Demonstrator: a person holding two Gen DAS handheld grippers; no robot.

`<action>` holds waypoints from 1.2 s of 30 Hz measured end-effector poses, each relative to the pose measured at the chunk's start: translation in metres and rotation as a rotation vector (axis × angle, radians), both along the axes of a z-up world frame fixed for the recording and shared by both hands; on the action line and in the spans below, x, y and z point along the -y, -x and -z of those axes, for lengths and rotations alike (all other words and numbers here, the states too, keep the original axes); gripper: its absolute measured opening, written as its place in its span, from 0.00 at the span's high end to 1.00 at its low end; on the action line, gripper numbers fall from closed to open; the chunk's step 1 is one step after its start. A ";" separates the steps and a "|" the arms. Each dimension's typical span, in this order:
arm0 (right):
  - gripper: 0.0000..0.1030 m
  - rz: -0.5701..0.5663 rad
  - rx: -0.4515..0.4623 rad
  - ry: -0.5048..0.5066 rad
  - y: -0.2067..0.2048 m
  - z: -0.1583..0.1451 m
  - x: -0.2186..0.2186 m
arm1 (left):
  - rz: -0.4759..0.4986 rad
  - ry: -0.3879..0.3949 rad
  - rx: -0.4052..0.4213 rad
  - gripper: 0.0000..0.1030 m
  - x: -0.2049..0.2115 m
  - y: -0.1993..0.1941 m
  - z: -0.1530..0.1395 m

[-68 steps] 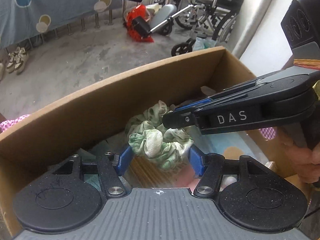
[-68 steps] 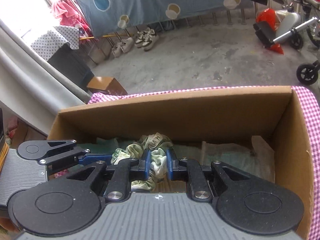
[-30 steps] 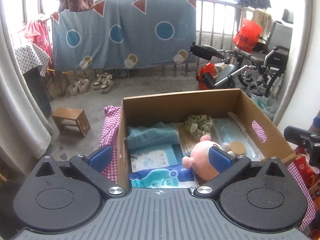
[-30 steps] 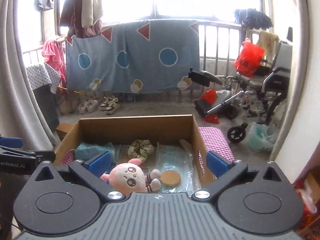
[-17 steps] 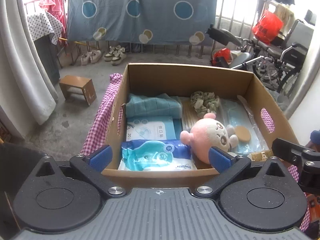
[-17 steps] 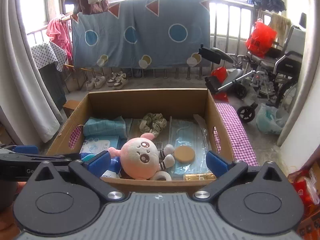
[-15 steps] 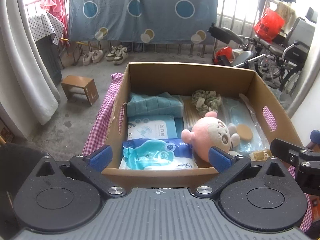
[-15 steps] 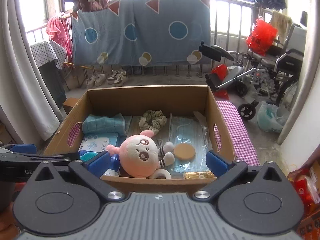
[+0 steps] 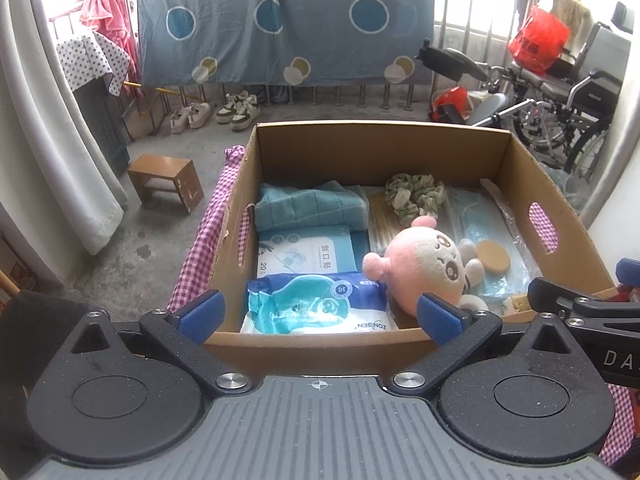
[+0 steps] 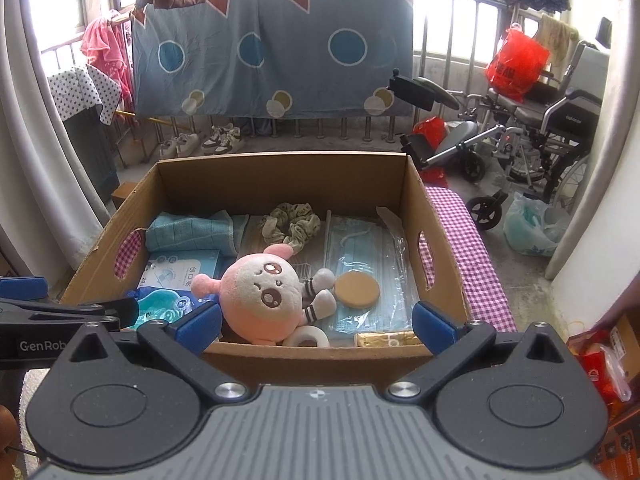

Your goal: Organize soft objects

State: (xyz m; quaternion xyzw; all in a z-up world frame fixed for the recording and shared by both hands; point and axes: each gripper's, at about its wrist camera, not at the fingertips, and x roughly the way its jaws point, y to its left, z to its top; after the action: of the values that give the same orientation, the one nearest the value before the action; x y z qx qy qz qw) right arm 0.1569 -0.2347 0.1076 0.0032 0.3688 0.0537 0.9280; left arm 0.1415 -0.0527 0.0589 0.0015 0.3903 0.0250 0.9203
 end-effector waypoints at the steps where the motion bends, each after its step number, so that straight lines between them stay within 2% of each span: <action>1: 0.00 0.000 -0.001 0.001 0.000 0.000 0.000 | 0.000 -0.001 0.001 0.00 0.000 0.000 0.000; 36: 0.00 0.029 -0.016 0.021 0.006 0.004 0.008 | 0.024 -0.004 -0.040 0.01 0.007 0.001 0.004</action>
State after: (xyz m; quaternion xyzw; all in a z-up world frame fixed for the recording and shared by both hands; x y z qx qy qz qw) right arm 0.1513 -0.2427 0.1033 -0.0010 0.3765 0.0363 0.9257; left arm 0.1404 -0.0599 0.0553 0.0086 0.4087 0.0146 0.9125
